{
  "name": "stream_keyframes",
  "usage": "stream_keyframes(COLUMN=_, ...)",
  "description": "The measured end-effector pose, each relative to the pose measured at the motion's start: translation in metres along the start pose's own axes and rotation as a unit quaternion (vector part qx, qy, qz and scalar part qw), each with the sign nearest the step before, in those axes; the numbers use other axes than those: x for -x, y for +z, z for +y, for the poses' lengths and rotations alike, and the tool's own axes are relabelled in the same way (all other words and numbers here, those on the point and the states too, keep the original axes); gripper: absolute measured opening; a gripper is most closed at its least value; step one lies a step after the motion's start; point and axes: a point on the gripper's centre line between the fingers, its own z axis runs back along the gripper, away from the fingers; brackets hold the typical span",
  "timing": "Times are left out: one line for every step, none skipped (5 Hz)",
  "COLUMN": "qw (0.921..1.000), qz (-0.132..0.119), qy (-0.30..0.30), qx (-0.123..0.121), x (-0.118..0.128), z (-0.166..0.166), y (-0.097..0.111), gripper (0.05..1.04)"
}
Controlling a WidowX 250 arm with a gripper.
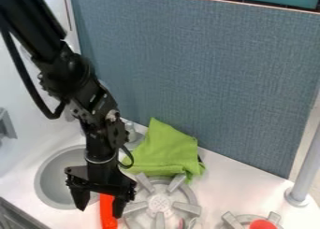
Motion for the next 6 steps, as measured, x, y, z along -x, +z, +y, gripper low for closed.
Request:
stream_keyframes(qw=0.9992, qz=0.012, qy=0.038, qx=-0.003, x=-0.014, z=0.012, y=-0.017, gripper=1.001)
stream_keyframes(qw=0.9968, qz=0.003, qy=0.079, qx=0.009, x=-0.028, z=0.029, y=-0.03, gripper=1.001)
stream_keyframes(qw=0.9942, qz=-0.004, qy=0.106, qx=0.018, x=-0.039, z=0.039, y=-0.042, gripper=1.001)
stream_keyframes(qw=0.9922, qz=-0.006, qy=0.121, qx=0.031, x=-0.046, z=0.041, y=-0.053, gripper=1.001)
stream_keyframes(qw=0.9898, qz=-0.015, qy=0.131, qx=0.054, x=-0.052, z=0.034, y=-0.054, gripper=1.001)
stream_keyframes(qw=0.9878, qz=-0.017, qy=0.143, qx=0.059, x=-0.052, z=0.032, y=-0.054, gripper=1.001)
